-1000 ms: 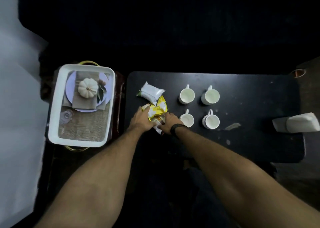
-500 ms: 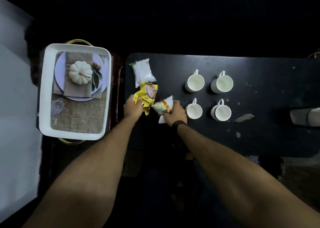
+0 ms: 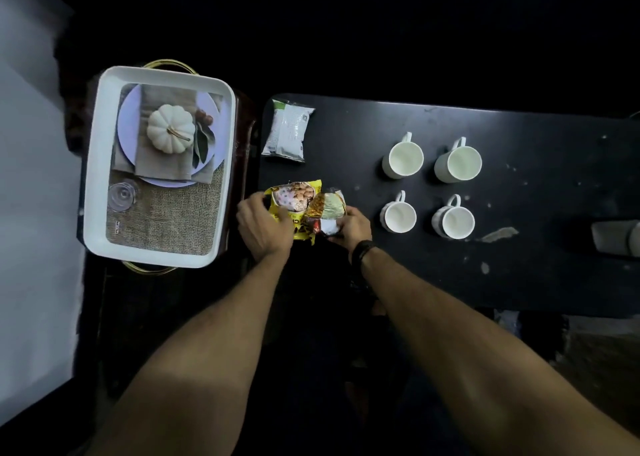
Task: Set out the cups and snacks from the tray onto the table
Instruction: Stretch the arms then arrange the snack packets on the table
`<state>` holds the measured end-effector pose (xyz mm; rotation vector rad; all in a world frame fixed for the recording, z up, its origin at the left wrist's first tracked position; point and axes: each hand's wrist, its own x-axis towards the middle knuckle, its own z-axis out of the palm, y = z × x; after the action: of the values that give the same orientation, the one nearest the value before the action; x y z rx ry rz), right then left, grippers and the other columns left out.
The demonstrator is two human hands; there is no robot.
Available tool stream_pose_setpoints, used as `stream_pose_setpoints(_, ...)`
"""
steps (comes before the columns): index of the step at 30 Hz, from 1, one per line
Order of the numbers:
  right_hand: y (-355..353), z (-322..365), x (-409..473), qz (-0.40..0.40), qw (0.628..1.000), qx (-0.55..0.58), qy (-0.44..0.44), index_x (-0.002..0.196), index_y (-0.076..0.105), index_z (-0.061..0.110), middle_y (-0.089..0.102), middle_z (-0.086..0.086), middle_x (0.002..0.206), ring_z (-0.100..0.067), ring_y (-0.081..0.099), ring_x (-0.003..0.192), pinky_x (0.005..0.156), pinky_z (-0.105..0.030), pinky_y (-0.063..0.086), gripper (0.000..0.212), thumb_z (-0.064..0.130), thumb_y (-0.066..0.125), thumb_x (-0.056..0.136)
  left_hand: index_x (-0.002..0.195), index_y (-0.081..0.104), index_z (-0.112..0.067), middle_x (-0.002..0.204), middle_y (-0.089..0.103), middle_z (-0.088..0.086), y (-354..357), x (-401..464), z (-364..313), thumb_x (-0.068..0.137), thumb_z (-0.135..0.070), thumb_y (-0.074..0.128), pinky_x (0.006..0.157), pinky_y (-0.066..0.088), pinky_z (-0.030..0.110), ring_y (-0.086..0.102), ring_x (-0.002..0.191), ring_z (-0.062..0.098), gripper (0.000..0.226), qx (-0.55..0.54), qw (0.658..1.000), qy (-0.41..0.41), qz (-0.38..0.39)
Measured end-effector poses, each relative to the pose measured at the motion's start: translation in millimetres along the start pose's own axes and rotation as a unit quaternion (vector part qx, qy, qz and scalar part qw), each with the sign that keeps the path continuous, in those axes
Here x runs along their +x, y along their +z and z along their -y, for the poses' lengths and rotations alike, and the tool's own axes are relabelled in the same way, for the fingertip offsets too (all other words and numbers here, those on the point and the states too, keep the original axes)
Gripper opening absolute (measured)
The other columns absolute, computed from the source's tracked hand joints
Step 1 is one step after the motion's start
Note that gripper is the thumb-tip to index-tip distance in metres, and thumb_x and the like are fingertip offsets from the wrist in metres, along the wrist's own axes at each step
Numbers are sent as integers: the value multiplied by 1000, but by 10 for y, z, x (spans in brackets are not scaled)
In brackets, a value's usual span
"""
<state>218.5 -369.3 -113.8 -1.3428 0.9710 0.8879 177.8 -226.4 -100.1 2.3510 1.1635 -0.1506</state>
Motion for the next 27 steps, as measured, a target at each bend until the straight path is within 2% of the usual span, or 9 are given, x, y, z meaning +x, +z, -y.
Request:
stream_pose_setpoints(4,-16,25,39,16,999,-45,-14,123,64,4,68,-18,117,-25,63,90,68,-29,52,40,-3,47,87,122,66,-24,121,56,1,33,-58,-171,94,-44,55,95,45,37,51,115,20,36,1,968,205,142)
stream_pose_setpoints(7,13,76,33,-111,979,-163,-59,123,62,11,64,-15,127,-30,60,110,88,-32,47,34,27,44,100,134,60,-28,121,57,4,125,-88,-217,98,-44,49,90,52,41,56,112,23,41,-16,956,173,236)
stream_pose_setpoints(11,97,28,-211,-222,940,-192,-173,130,51,16,57,-9,133,-28,54,124,97,-37,41,64,64,28,95,143,50,-32,113,53,3,172,-136,-226,97,-20,54,90,53,40,54,109,23,47,7,935,193,297)
stream_pose_setpoints(14,61,-117,-338,-255,796,-414,-362,147,34,12,35,-11,153,-27,35,141,109,-41,33,70,56,39,93,139,55,-25,127,52,5,109,-114,-161,92,-20,61,93,51,40,52,118,25,48,48,968,180,167)
stream_pose_setpoints(17,29,-314,-250,-128,628,-633,-434,157,13,15,9,-8,165,-25,13,152,118,-48,22,71,47,35,97,150,37,-20,158,29,13,28,-35,-40,92,-32,55,111,35,43,33,142,31,62,134,979,145,48)
stream_pose_setpoints(18,19,-384,-193,-91,616,-671,-403,158,5,16,0,-6,166,-24,4,153,119,-52,17,72,49,30,98,155,24,-18,164,15,14,33,-4,21,95,-35,49,117,26,44,20,149,31,68,153,974,149,77)
stream_pose_setpoints(21,-76,-477,-19,-85,657,-685,-302,156,-8,15,-17,-4,164,-24,-14,152,121,-56,3,76,57,19,98,158,-2,-17,165,-13,10,142,29,216,101,-42,36,123,8,49,-7,153,28,73,195,946,174,191)
stream_pose_setpoints(25,-175,-419,68,-79,622,-707,-328,157,-4,16,-13,-4,165,-23,-14,152,120,-59,-5,78,62,11,96,157,-11,-19,164,-21,8,222,94,285,101,-47,30,121,4,50,-15,152,26,75,192,941,160,228)
stream_pose_setpoints(27,-111,-270,48,-105,635,-670,-371,158,8,15,-3,-5,166,-24,-5,153,120,-58,-4,76,60,14,96,158,-7,-21,165,-17,7,201,135,264,102,-48,28,121,6,49,-12,153,26,71,168,948,165,215)
